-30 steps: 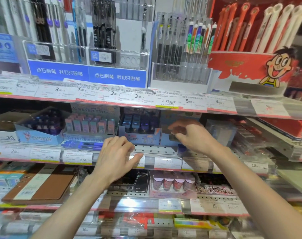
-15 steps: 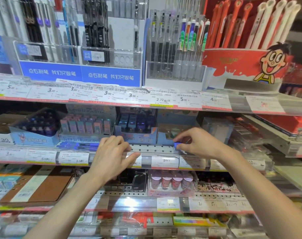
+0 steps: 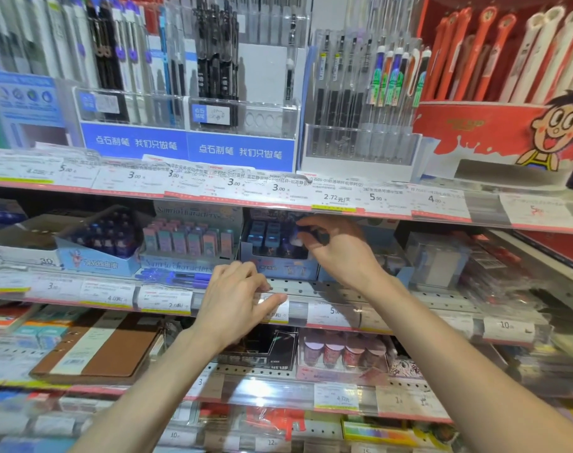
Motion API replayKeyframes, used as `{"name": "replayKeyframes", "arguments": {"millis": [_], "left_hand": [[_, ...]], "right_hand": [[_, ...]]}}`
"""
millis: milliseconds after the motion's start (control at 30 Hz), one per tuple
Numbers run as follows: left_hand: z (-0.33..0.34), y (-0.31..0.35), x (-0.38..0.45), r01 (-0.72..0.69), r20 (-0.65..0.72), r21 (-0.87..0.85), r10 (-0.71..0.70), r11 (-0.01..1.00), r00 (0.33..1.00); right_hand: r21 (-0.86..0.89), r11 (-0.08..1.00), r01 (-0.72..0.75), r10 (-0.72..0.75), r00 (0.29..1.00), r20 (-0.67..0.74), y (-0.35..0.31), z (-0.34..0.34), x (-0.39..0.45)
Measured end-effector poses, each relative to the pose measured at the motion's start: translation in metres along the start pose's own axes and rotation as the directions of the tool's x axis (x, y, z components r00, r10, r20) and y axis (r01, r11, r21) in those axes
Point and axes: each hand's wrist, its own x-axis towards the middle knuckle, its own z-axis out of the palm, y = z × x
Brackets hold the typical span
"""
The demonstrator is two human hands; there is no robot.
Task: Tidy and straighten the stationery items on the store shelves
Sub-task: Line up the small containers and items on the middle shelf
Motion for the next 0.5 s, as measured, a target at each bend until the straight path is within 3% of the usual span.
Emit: {"name": "replayKeyframes", "arguments": {"millis": [500], "left_hand": [[0.000,-0.002,0.001,0.001,-0.001,-0.032,-0.001,0.999,1.000]], "right_hand": [[-0.097,0.992,-0.086,0.099,0.986,0.133,0.017,0.006,0.017]]}}
